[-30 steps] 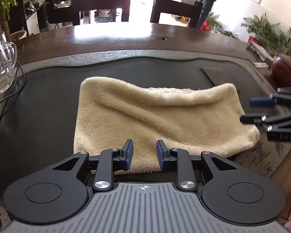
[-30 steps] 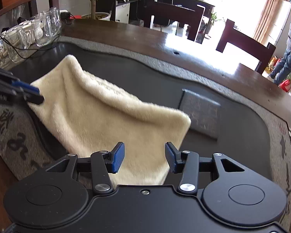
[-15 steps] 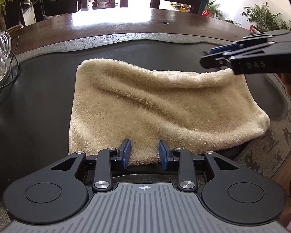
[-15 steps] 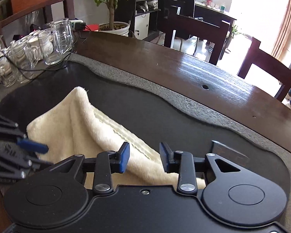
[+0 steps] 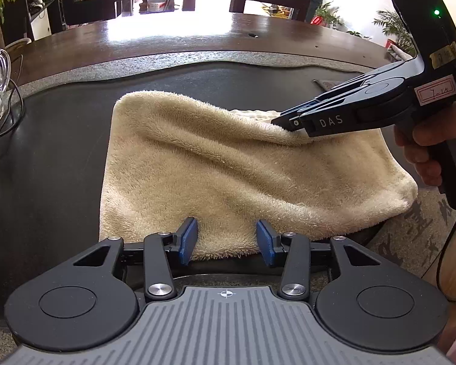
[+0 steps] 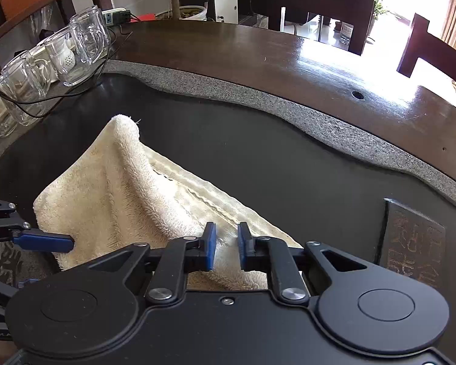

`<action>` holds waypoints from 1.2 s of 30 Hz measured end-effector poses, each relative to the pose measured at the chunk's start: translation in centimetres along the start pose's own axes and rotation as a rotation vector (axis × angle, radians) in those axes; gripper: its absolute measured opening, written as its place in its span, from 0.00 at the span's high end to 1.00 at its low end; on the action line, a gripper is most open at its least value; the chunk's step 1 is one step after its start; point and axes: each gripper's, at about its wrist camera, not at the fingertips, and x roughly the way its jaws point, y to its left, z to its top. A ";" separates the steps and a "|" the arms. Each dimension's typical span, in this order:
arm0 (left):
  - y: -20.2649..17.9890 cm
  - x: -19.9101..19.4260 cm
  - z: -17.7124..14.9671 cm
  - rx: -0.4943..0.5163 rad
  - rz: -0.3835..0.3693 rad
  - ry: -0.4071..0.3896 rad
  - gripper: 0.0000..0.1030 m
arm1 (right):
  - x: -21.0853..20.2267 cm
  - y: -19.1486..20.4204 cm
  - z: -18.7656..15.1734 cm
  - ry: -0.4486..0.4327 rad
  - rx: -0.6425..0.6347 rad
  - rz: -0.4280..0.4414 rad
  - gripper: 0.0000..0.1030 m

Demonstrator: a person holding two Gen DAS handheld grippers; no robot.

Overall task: Fold towel
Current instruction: 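Sweep the closed right gripper across the folded towel to smooth it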

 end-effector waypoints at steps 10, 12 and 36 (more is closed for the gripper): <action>0.0 0.1 0.0 0.007 -0.004 -0.002 0.52 | -0.8 -0.8 1.6 -0.052 -0.023 -0.060 1.00; 0.0 0.1 0.0 0.005 -0.004 -0.003 0.52 | -0.8 -1.8 1.9 -0.018 0.056 0.013 0.99; -0.1 0.2 -0.1 0.007 -0.008 -0.007 0.48 | 0.2 1.6 0.0 -0.028 -0.129 -0.028 0.98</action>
